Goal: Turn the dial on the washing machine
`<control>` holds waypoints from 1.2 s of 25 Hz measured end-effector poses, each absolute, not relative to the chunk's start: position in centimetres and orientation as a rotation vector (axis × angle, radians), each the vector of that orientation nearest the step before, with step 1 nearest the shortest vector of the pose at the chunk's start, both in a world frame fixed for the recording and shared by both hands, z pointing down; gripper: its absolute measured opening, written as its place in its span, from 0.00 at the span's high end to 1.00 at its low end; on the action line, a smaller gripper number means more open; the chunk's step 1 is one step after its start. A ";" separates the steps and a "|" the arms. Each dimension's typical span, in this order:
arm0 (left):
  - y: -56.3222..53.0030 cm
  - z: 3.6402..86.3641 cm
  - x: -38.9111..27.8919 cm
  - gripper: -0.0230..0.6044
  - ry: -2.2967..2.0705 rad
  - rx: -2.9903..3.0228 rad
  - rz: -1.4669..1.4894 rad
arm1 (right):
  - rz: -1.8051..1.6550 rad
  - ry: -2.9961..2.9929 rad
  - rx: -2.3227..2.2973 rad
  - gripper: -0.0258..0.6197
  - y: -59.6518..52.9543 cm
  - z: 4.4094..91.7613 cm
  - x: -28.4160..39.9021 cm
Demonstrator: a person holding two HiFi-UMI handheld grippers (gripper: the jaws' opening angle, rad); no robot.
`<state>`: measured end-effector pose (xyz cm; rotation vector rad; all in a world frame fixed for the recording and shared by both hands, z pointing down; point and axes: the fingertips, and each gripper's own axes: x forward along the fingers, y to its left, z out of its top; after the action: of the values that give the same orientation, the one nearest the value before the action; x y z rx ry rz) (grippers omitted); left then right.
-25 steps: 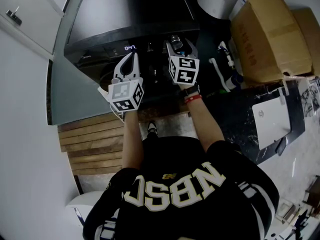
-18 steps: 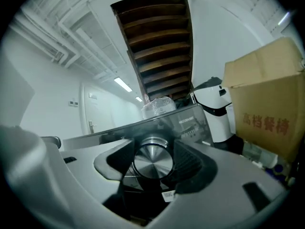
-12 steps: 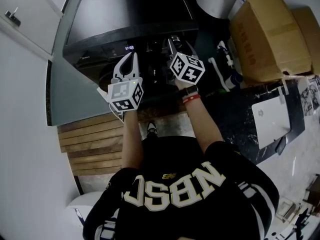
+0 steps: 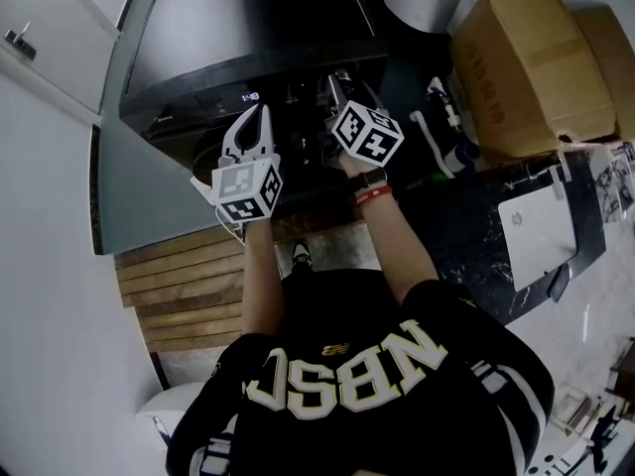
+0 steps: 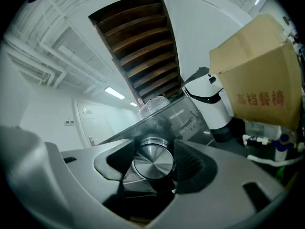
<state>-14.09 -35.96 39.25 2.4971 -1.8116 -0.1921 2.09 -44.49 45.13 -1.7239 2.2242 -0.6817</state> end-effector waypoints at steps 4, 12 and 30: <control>-36.1 39.3 -13.9 0.94 -1.806 2.497 -0.195 | -0.910 2.012 -1.609 0.55 -44.5 45.5 2.9; -36.1 39.2 -13.9 0.94 -1.807 2.497 -0.196 | -1.020 1.884 -1.509 0.55 -44.6 45.7 3.4; -36.2 39.3 -13.3 0.94 -1.785 2.515 -0.187 | -1.368 1.489 -1.175 0.55 -44.7 47.7 4.0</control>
<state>-13.34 -36.18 39.25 2.5153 -1.7850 -0.1873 4.01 -44.67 47.71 -1.1745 1.4890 -1.3683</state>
